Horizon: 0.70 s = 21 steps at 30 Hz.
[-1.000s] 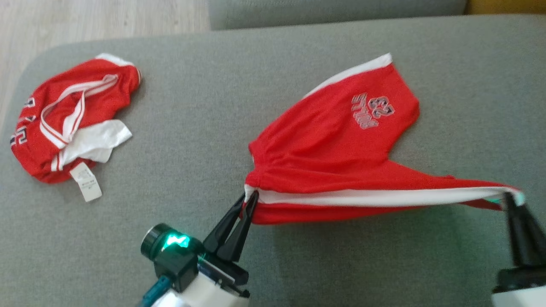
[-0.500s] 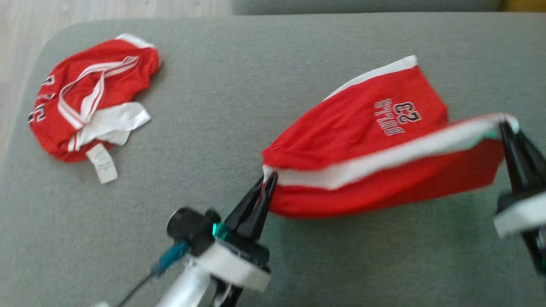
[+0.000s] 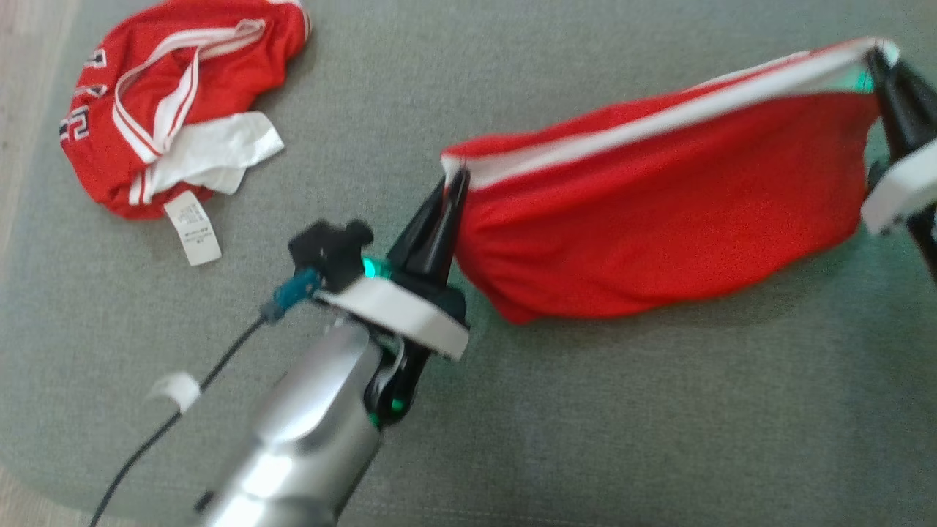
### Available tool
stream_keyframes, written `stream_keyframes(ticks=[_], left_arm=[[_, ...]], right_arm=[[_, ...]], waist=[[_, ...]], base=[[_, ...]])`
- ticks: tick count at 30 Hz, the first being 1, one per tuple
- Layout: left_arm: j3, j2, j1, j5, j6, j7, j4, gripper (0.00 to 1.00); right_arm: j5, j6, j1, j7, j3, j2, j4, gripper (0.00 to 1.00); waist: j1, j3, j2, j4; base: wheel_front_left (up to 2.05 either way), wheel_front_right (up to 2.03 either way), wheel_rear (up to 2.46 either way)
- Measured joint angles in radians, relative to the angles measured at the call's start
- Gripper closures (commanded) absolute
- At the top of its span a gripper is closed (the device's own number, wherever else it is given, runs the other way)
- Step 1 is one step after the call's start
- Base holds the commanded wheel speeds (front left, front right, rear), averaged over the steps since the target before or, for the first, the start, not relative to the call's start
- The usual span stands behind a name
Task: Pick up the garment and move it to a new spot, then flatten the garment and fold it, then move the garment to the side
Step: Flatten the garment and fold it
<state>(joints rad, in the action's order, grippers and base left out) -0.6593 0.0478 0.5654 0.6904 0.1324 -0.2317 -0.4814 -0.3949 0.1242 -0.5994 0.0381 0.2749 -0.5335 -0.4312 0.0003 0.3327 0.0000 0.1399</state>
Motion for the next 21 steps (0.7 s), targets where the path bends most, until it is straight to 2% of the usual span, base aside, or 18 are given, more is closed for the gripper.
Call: stream_keyframes(ticks=[6, 7, 8, 9, 10, 14, 18, 20, 21], left_arm=[[-0.084, -0.005, 0.117, 0.107, 0.0, -0.014, -0.069, 1.0], [-0.092, -0.006, 0.128, 0.114, 0.0, -0.016, -0.082, 1.0], [-0.098, -0.006, 0.136, 0.121, 0.0, -0.016, -0.095, 0.71], [-0.106, -0.006, 0.143, 0.126, -0.001, -0.017, -0.105, 0.24], [-0.11, -0.006, 0.147, 0.132, -0.007, -0.018, -0.11, 0.0], [-0.087, -0.006, 0.145, 0.091, -0.037, -0.018, -0.091, 0.0], [-0.033, -0.007, 0.104, -0.024, -0.07, -0.022, -0.012, 0.0], [0.018, -0.007, 0.007, -0.124, -0.095, -0.024, 0.059, 0.0], [0.018, -0.007, 0.007, -0.124, -0.095, -0.024, 0.059, 0.0]], right_arm=[[-0.038, 0.0, -0.155, -0.005, 0.089, -0.005, -0.186, 1.0], [-0.051, 0.0, -0.167, -0.011, 0.108, -0.004, -0.209, 0.97], [-0.066, 0.0, -0.175, -0.018, 0.119, -0.002, -0.23, 0.56], [-0.078, 0.0, -0.181, -0.026, 0.13, 0.0, -0.249, 0.0], [-0.092, 0.0, -0.186, -0.032, 0.142, 0.003, -0.268, 0.0], [-0.162, 0.0, -0.188, -0.05, 0.164, 0.013, -0.323, 0.0], [-0.241, 0.0, -0.169, -0.063, 0.164, 0.017, -0.357, 0.0], [-0.274, 0.0, -0.125, -0.052, 0.184, 0.017, -0.386, 0.0], [-0.274, 0.0, -0.125, -0.052, 0.184, 0.017, -0.386, 0.0]], waist=[[0.0, 0.062, 0.0, 0.016], [-0.0001, 0.07, 0.0, 0.018], [0.0, 0.076, 0.0, 0.019], [0.0, 0.081, 0.0, 0.02], [0.0, 0.083, 0.0, 0.02], [-0.0002, 0.079, 0.0, 0.018], [-0.0004, 0.06, 0.0, 0.017], [-0.0003, 0.045, 0.0, 0.016], [-0.0003, 0.045, 0.0, 0.016]], base=[[0.0, 0.0, 0.0], [0.0, 0.0, 0.0], [0.0, 0.0, 0.0], [0.0, 0.0, 0.0], [0.0, 0.0, 0.0], [0.0, 0.0, 0.0], [0.0, 0.0, 0.0], [0.0, 0.0, 0.0], [0.0, 0.0, 0.0]])
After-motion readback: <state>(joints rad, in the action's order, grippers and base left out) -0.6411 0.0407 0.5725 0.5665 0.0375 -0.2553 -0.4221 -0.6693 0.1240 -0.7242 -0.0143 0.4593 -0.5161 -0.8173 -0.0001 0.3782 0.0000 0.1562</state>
